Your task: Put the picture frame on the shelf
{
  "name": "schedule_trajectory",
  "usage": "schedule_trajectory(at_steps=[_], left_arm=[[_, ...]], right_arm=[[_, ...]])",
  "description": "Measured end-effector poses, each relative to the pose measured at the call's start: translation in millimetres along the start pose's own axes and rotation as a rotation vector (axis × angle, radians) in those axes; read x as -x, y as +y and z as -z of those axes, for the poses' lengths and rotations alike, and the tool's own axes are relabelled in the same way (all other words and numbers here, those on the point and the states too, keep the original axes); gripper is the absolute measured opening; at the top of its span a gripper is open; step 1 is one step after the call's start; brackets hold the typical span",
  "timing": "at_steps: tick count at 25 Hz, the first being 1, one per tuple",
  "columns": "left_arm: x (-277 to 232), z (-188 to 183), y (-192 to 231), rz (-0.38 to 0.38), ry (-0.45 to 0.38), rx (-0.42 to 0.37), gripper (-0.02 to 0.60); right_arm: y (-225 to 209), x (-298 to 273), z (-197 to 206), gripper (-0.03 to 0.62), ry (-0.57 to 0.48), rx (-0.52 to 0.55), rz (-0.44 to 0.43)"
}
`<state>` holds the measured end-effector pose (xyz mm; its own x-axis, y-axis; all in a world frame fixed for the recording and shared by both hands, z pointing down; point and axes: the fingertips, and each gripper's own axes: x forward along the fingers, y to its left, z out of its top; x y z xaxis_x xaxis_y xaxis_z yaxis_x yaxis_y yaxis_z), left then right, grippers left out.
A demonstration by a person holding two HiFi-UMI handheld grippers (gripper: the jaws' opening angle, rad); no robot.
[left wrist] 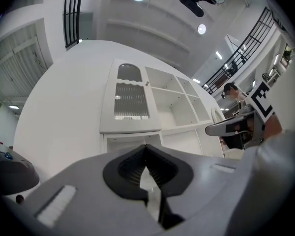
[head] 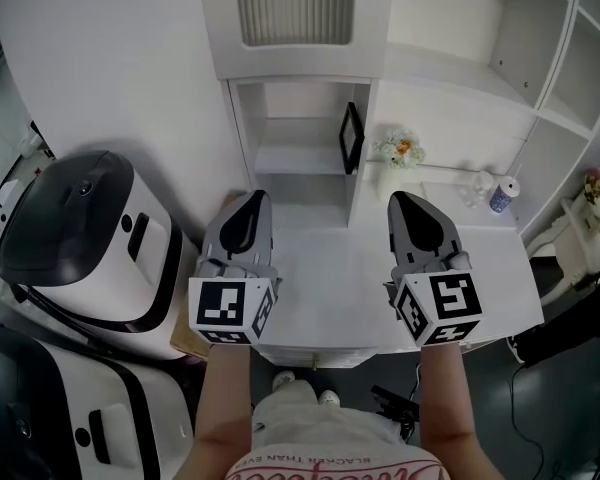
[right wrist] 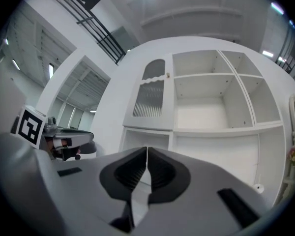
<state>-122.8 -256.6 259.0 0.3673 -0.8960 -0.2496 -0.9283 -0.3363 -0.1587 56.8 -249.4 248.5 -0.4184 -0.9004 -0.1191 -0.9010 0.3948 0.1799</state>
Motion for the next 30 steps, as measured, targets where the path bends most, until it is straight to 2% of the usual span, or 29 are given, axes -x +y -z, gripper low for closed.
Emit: schedule_trajectory(at_steps=[14,30], left_arm=[[3,-25,3,0.023,-0.046,-0.043,0.009],[-10,-35,19,0.062,-0.073,-0.046,0.009]], right_arm=[[11,12,-32,0.008,-0.085,0.046,0.008],[12,-1,-40,0.008,-0.077,0.079,0.052]])
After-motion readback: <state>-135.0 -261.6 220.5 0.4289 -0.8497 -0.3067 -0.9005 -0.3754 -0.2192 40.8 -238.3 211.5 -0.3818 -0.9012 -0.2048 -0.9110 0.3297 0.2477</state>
